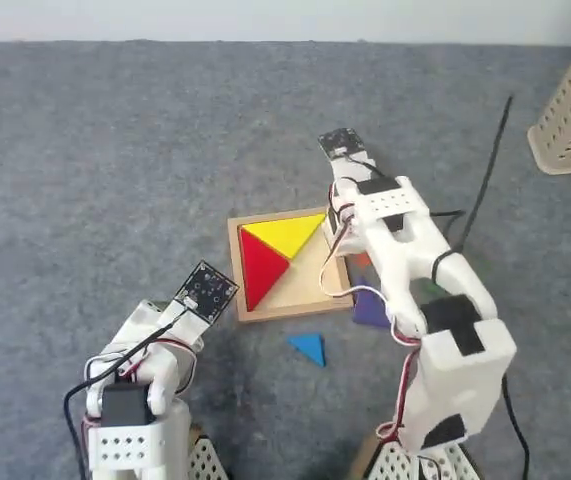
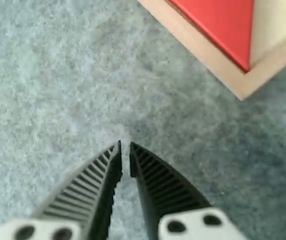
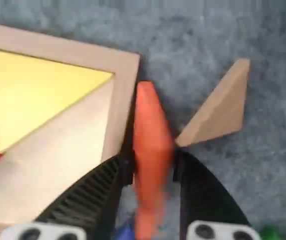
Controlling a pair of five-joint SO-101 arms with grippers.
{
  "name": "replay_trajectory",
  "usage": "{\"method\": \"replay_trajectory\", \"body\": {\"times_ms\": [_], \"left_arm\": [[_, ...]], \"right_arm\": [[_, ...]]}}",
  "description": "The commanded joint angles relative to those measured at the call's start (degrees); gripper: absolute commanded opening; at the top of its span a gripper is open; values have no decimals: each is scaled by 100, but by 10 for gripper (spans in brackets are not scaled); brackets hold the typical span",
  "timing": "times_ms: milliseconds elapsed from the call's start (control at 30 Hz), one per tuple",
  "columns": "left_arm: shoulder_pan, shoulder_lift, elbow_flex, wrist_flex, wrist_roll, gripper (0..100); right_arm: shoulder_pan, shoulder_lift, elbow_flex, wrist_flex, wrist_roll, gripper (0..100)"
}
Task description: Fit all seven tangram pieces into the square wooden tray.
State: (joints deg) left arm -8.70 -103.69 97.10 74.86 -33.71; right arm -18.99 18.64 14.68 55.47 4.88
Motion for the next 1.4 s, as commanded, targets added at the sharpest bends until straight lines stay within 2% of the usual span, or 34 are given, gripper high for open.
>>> {"method": "replay_trajectory", "body": {"times_ms": [0,67,200,400,533,700,933,1067,1267,1367], "left_arm": [[-26,-97,-57,35,-53,24],[-26,-97,-57,35,-53,24],[-26,-97,-57,35,-53,24],[-26,-97,-57,35,-53,24],[-18,-97,-57,35,-53,24],[-18,-97,-57,35,-53,24],[-9,-97,-57,35,-53,24],[-18,-97,-57,35,-53,24],[-9,-97,-57,35,-53,24],[-9,-97,-57,35,-53,24]], "right_arm": [[75,84,-255,92,88,148],[163,110,-334,295,62,125],[505,66,-360,409,44,2],[673,-462,-501,857,-202,6],[84,-1200,-352,1209,-149,6],[-919,-1824,167,1209,369,6],[-1182,-1446,193,875,-308,8],[-1429,-1270,220,901,580,7],[-1578,-1279,141,1446,3305,7],[-1578,-1262,62,1648,3763,7]]}}
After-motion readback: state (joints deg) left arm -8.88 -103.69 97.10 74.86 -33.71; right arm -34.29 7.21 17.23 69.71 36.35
